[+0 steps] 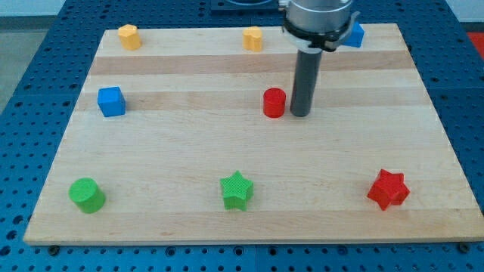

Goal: Place the arm below the blue cube

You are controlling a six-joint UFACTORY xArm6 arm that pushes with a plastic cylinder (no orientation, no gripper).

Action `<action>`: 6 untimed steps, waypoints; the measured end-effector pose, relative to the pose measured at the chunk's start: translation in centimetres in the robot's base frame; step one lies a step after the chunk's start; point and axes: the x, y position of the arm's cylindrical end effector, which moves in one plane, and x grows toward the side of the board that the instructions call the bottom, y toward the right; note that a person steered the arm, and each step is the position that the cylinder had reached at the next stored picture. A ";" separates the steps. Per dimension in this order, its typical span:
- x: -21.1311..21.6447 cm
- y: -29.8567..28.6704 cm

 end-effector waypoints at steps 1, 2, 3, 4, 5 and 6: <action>0.0 -1.9; 0.1 -2.3; 2.3 -4.1; 3.9 -8.1; 3.9 -14.3; 3.9 -20.8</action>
